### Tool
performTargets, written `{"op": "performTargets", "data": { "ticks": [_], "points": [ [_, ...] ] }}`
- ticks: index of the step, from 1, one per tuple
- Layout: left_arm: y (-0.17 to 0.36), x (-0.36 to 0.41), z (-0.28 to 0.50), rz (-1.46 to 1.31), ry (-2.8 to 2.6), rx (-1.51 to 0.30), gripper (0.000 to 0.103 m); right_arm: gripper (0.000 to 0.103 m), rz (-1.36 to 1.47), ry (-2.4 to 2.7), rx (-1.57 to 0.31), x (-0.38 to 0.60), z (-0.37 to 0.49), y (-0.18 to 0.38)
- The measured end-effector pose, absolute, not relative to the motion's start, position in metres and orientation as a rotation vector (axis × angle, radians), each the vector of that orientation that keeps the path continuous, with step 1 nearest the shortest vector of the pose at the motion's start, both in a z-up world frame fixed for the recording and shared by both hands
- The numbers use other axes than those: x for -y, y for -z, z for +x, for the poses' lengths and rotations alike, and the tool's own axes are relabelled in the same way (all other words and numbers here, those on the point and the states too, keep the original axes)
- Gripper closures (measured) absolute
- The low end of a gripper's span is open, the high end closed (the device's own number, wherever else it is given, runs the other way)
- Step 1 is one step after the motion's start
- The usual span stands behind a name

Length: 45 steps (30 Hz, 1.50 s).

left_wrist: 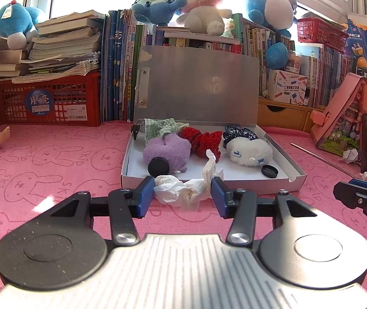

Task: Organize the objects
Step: 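Carry the tissue with the left gripper while the right gripper carries the lid to the box, then release the tissue into the box with the left gripper while the right gripper releases the lid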

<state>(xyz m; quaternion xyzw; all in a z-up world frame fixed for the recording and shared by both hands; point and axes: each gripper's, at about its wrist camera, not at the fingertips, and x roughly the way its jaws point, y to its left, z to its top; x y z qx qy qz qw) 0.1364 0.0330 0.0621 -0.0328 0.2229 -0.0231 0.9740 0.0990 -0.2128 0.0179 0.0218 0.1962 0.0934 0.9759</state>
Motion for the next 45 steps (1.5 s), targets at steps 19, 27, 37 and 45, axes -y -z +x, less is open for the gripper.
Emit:
{"op": "performTargets", "data": {
  "ticks": [19, 27, 37, 45],
  "points": [
    [-0.056, -0.034, 0.217, -0.119, 0.071, -0.460, 0.048, 0.066, 0.233, -0.251, -0.528, 0.217, 0.203, -0.009],
    [-0.045, -0.034, 0.241, -0.136, 0.055, -0.492, 0.048, 0.066, 0.289, -0.254, -0.568, 0.218, 0.232, 0.002],
    [-0.033, -0.029, 0.253, -0.094, 0.040, -0.520, 0.048, 0.066, 0.310, -0.250, -0.607, 0.215, 0.254, 0.016],
    [-0.026, -0.027, 0.259, -0.077, 0.033, -0.538, 0.048, 0.066, 0.284, -0.241, -0.617, 0.210, 0.261, 0.022]
  ]
}}
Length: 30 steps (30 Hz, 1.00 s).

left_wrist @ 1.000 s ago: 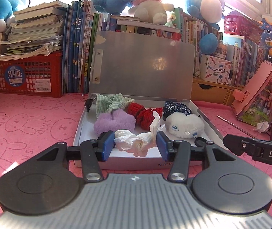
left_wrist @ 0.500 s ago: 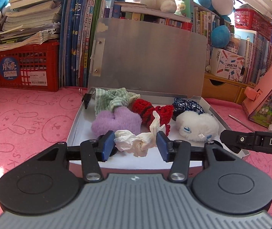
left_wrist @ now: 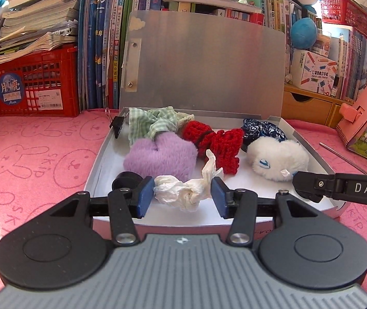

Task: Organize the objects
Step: 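Release the tissue into the box with the left gripper while the right gripper releases the lid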

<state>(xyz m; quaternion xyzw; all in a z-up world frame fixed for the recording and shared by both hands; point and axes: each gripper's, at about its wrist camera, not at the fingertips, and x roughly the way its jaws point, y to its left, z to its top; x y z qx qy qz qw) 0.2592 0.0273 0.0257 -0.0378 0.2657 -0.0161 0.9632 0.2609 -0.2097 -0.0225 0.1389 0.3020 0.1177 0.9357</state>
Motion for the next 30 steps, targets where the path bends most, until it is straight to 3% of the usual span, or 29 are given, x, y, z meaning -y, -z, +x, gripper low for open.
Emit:
{"op": "performTargets", "data": {
  "ticks": [15, 24, 30],
  "points": [
    [-0.021, -0.023, 0.260, -0.043, 0.031, -0.552, 0.047, 0.064, 0.262, -0.227, -0.619, 0.206, 0.264, 0.027],
    [-0.025, -0.019, 0.253, -0.014, 0.029, -0.530, 0.028, 0.061, 0.271, -0.225, -0.607, 0.209, 0.259, 0.022],
    [-0.033, -0.017, 0.243, -0.016, 0.036, -0.512, 0.021, 0.049, 0.273, -0.223, -0.591, 0.214, 0.252, 0.014]
  ]
}}
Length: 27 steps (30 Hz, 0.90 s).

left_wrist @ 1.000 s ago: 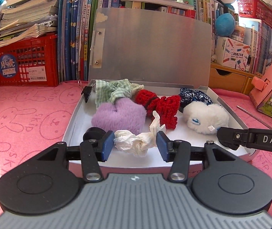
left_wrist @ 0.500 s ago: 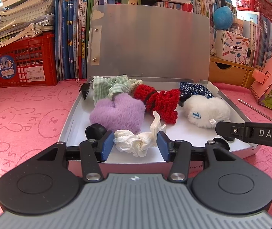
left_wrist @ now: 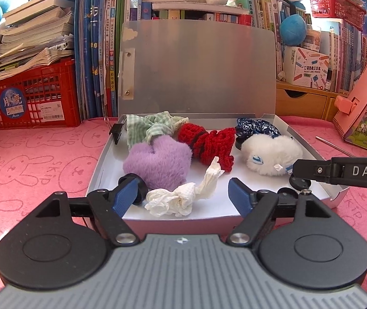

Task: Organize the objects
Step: 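Release the tissue into the box with the left gripper while the right gripper releases the lid, then move the left gripper to the yellow-red knitted strap while the right gripper approaches the clear plastic ball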

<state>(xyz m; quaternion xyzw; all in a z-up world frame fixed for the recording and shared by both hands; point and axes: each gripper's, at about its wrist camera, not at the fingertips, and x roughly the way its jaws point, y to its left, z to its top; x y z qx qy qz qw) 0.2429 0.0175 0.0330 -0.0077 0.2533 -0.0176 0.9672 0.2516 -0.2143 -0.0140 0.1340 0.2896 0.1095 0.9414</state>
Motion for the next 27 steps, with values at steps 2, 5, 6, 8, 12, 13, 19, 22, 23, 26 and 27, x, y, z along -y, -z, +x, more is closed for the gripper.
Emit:
{"op": "performTargets", "data": {
  "ticks": [2, 5, 6, 8, 12, 13, 19, 22, 23, 26, 27],
  "points": [
    [-0.036, -0.017, 0.237, -0.018, 0.045, -0.506, 0.019, 0.045, 0.269, -0.223, -0.582, 0.216, 0.247, 0.011],
    [-0.040, -0.017, 0.230, -0.016, 0.054, -0.496, 0.017, 0.043, 0.267, -0.226, -0.577, 0.220, 0.241, 0.007],
    [-0.042, -0.017, 0.227, -0.016, 0.058, -0.493, 0.017, 0.042, 0.266, -0.227, -0.575, 0.221, 0.238, 0.005],
    [-0.046, -0.017, 0.220, -0.021, 0.069, -0.487, 0.016, 0.040, 0.259, -0.232, -0.568, 0.223, 0.232, 0.002],
    [-0.053, -0.015, 0.204, -0.018, 0.097, -0.469, 0.015, 0.038, 0.229, -0.233, -0.548, 0.228, 0.217, -0.005],
    [-0.055, -0.014, 0.199, -0.014, 0.108, -0.463, 0.015, 0.038, 0.221, -0.233, -0.543, 0.230, 0.212, -0.007],
    [-0.061, -0.005, 0.166, 0.008, 0.189, -0.439, 0.014, 0.035, 0.192, -0.231, -0.505, 0.245, 0.185, -0.017],
    [-0.061, 0.001, 0.149, 0.029, 0.236, -0.432, 0.014, 0.034, 0.178, -0.220, -0.493, 0.254, 0.171, -0.019],
    [-0.060, 0.002, 0.143, 0.032, 0.252, -0.432, 0.014, 0.034, 0.171, -0.218, -0.491, 0.256, 0.166, -0.019],
    [-0.057, 0.004, 0.129, 0.031, 0.291, -0.439, 0.014, 0.033, 0.129, -0.209, -0.484, 0.260, 0.152, -0.018],
    [-0.055, 0.004, 0.124, 0.030, 0.305, -0.444, 0.014, 0.032, 0.110, -0.204, -0.481, 0.260, 0.148, -0.018]
  ]
}}
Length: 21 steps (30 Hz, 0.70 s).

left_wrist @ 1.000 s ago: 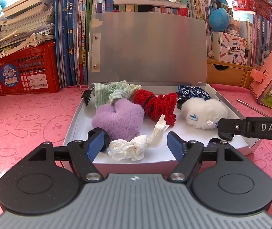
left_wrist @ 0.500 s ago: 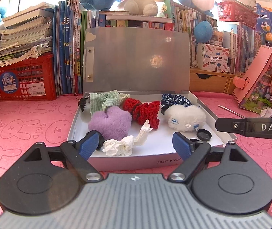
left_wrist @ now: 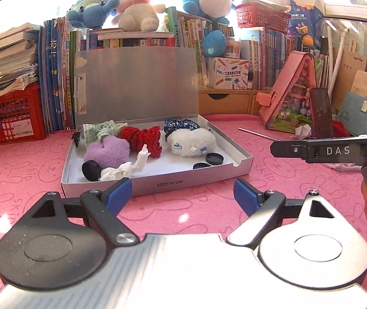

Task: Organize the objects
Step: 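Move the left gripper to the yellow-red knitted strap while the right gripper approaches the clear plastic ball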

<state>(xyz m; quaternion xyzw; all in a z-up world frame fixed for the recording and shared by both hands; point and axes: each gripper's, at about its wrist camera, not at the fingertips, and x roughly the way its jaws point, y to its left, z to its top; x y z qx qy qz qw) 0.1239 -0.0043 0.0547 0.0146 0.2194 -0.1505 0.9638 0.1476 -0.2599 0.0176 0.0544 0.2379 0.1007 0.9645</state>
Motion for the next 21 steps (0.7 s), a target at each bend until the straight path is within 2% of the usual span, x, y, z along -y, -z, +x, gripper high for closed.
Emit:
{"op": "performTargets", "data": {
  "ticks": [21],
  "points": [
    [-0.013, 0.021, 0.065, 0.111, 0.403, -0.481, 0.014, 0.031, -0.013, -0.106, -0.562, 0.267, 0.083, 0.031]
  ]
}}
